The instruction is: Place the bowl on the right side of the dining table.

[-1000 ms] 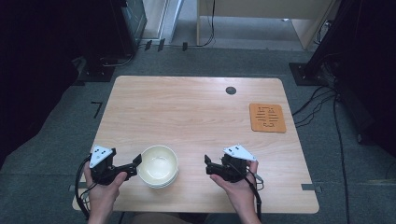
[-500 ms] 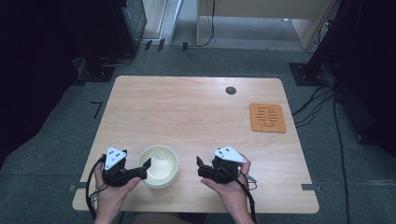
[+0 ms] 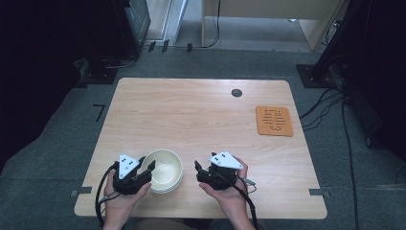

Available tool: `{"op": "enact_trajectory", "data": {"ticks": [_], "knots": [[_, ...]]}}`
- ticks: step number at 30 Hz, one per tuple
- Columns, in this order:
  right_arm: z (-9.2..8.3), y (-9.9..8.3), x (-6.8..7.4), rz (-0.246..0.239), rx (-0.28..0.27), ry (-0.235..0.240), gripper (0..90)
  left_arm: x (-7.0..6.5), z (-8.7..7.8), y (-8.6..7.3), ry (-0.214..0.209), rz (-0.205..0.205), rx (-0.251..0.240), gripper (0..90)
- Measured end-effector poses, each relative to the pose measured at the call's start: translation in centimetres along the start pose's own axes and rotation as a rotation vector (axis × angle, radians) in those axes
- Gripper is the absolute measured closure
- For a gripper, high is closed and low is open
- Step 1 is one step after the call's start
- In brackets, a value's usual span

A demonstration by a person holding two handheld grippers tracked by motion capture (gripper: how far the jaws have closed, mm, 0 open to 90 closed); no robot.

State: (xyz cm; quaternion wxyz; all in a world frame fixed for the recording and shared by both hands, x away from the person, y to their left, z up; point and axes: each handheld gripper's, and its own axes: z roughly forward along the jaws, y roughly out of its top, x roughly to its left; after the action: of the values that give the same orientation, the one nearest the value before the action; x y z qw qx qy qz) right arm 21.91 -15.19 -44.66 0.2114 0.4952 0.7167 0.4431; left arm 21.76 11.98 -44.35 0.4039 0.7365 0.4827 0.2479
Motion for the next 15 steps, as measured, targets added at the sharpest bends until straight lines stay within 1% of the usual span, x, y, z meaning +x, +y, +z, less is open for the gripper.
{"op": "enact_trajectory", "data": {"ticks": [1, 2, 3, 4, 5, 6, 7, 9, 10, 11, 15], "knots": [[0.1, 0.0, 0.1, -0.006, -0.005, 0.004, 38.1, -0.2, 0.0, 0.0, 0.02, 0.009, -0.003, 62.8], [0.2, 0.0, 0.3, -0.006, -0.005, 0.008, 38.6, -0.3, 0.0, 0.0, 0.04, 0.019, -0.005, 65.6], [0.3, 0.0, 0.5, -0.006, -0.004, 0.017, 39.6, -0.4, 0.0, 0.0, 0.051, 0.017, -0.008, 68.0], [0.3, 0.0, 0.5, -0.006, -0.004, 0.017, 39.6, -0.4, 0.0, 0.0, 0.051, 0.017, -0.008, 70.8], [0.5, 0.0, 0.8, 0.001, -0.002, 0.028, 42.0, -0.3, 0.0, 0.0, 0.059, 0.014, -0.013, 74.3], [0.5, 0.0, 0.8, 0.001, -0.002, 0.028, 42.0, -0.2, -0.1, 0.0, 0.064, 0.01, -0.02, 74.3], [0.6, 0.0, 0.9, 0.002, 0.003, 0.033, 42.1, -0.1, -0.3, 0.0, 0.062, 0.0, -0.031, 77.0], [0.9, 0.1, 1.3, 0.005, 0.01, 0.045, 43.2, 0.1, -0.5, 0.1, 0.038, -0.011, -0.051, 81.3], [1.0, 0.2, 1.5, 0.005, 0.012, 0.047, 43.2, 0.1, -0.6, 0.2, 0.039, -0.008, -0.053, 82.8], [1.1, 0.3, 1.8, 0.002, 0.008, 0.053, 43.8, 0.0, -0.6, 0.1, 0.045, 0.006, -0.055, 83.0], [1.3, 0.6, 2.5, -0.011, 0.008, 0.064, 45.3, 0.2, -0.6, 0.1, 0.033, 0.017, -0.06, 83.9]]}}
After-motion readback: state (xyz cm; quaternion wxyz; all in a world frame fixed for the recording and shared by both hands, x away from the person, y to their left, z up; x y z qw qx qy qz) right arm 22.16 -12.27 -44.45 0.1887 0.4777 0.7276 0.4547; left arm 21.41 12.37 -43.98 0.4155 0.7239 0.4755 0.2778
